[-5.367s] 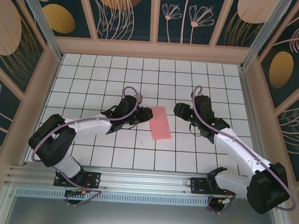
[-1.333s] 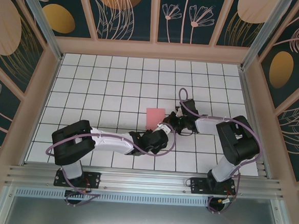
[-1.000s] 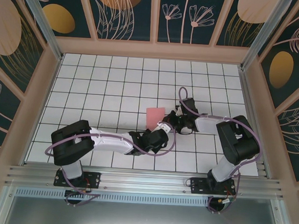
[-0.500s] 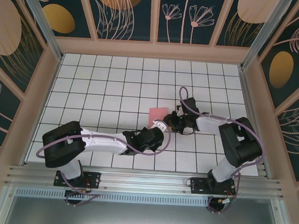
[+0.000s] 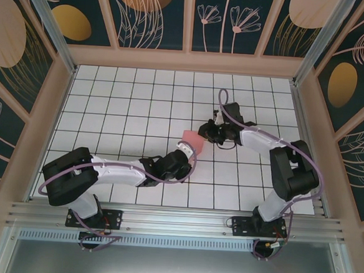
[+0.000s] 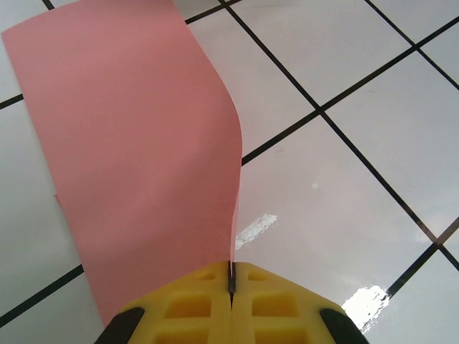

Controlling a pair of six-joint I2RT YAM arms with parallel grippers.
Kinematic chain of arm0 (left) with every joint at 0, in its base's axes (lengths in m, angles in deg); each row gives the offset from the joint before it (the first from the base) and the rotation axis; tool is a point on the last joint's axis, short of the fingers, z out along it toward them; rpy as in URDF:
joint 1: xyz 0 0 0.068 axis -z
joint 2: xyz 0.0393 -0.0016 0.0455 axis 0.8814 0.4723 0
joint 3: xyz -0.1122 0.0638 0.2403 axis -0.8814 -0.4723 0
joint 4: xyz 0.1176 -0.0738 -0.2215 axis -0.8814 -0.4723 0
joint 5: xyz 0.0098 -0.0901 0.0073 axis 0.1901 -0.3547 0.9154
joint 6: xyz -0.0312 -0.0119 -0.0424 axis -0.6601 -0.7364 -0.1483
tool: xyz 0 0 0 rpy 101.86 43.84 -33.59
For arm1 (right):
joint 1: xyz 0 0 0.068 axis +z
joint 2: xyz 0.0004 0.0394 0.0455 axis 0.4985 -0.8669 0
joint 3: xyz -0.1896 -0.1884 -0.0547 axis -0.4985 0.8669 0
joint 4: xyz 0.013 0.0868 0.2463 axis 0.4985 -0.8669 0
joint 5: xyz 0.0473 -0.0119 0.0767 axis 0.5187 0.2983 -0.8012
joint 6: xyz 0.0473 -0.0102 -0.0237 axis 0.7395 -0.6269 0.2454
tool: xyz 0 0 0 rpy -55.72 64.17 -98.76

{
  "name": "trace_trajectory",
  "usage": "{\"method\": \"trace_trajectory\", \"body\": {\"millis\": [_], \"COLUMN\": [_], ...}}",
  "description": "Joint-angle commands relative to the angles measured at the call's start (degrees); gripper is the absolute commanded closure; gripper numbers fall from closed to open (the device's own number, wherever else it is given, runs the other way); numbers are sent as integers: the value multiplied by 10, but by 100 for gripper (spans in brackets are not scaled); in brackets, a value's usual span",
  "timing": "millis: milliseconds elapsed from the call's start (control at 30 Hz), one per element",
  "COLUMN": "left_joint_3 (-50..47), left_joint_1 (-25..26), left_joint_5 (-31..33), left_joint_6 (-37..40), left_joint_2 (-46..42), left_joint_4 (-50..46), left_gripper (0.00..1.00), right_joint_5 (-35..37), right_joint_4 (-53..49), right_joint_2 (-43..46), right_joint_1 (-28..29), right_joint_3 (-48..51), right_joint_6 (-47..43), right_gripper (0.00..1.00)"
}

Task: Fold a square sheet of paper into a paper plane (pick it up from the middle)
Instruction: Third fold the triangle at the center of the table.

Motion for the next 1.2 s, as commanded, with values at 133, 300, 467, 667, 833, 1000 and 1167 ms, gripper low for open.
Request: {"method": "trace_trajectory", "body": {"millis": [133,300,467,667,833,1000,1167], "left_joint_3": [-4,-11,-12,-8,-12,-7,-2], "left_joint_1": [-22,-38,-63,-96,-118,-130,-148], "left_joint_5": [-52,-65,-111,-152,-182,-190,-191], "left_joint_6": [-10,-16,-18,-14,-11,-7,4], "left_joint_2": [-10,-12,-7,8,12,27,36], "left_joint_4": [30,33,40,35,44,48,38], "left_gripper": [100,100,100,100,100,100,100], "right_joint_5": [-6,20,35,39,43,43,41], "right_joint_4": [-59,-82,-95,-107,-115,-119,-125], "right_joint_2": [-102,-145,-168,-184,-190,-194,-197], "right_joint_1": [14,27,36,42,42,44,46], "right_joint_3": [-78,-103,-112,-123,-128,-134,-140], "right_joint_6": [-73,-105,-131,-151,-162,-164,-169], "right_gripper": [93,95,95,95,95,95,95]}}
